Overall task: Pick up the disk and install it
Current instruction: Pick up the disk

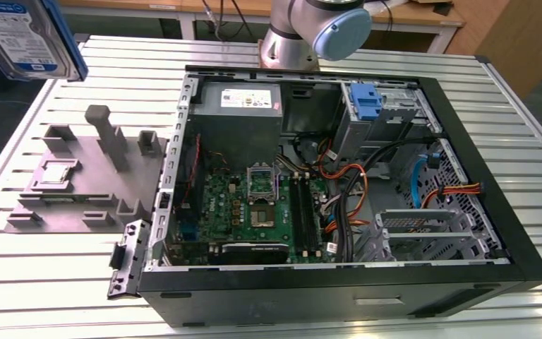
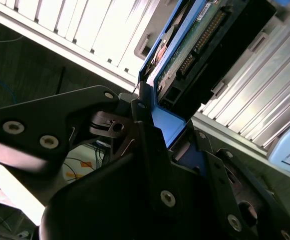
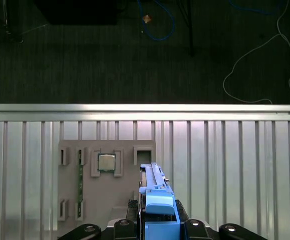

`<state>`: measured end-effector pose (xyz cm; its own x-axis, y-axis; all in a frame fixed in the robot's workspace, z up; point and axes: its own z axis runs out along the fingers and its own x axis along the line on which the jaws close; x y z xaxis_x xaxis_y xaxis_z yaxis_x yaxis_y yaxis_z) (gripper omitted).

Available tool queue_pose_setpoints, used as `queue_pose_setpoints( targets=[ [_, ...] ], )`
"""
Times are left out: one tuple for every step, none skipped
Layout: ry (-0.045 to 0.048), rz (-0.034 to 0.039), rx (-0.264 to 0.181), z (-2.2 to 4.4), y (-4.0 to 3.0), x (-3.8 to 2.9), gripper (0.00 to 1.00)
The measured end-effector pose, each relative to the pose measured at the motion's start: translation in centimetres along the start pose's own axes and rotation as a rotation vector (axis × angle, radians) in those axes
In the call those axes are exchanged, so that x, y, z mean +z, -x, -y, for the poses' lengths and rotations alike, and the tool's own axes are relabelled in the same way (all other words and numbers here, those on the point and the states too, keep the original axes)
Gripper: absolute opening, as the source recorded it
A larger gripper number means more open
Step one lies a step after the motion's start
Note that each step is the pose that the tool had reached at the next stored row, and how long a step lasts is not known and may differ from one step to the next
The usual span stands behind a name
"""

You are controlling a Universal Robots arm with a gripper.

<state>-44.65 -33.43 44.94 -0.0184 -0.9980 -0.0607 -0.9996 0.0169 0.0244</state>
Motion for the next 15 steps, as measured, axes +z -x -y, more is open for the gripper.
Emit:
queue_pose_setpoints(
  targets=[
    [-0.0001, 0.0000, 0.000, 0.00, 0.00, -0.06, 0.37],
    [-0.0001, 0.0000, 0.000, 0.00, 0.01, -0.11, 0.37],
    [-0.0001, 0.0000, 0.000, 0.00, 0.01, -0.16, 0.37],
    [0.0000, 0.0000, 0.000, 0.00, 0.01, -0.21, 0.37],
    [-0.0001, 0.0000, 0.000, -0.01, 0.02, -0.26, 0.37],
    [-0.0001, 0.0000, 0.000, -0.01, 0.02, -0.30, 0.37],
    [-0.0001, 0.0000, 0.000, -0.01, 0.02, -0.36, 0.37],
    [-0.0001, 0.0000, 0.000, -0.01, 0.03, -0.41, 0.37],
    [0.0000, 0.0000, 0.000, -0.01, 0.03, -0.47, 0.37],
    [0.0000, 0.0000, 0.000, -0.01, 0.03, -0.53, 0.37],
    [0.0000, 0.0000, 0.000, -0.02, 0.04, -0.58, 0.37],
    [-0.0001, 0.0000, 0.000, -0.02, 0.04, -0.63, 0.37],
    [-0.0001, 0.0000, 0.000, -0.02, 0.04, -0.68, 0.37],
    [-0.0001, 0.0000, 0.000, -0.02, 0.05, -0.73, 0.37],
    [-0.0001, 0.0000, 0.000, -0.02, 0.05, -0.79, 0.37]
  ],
)
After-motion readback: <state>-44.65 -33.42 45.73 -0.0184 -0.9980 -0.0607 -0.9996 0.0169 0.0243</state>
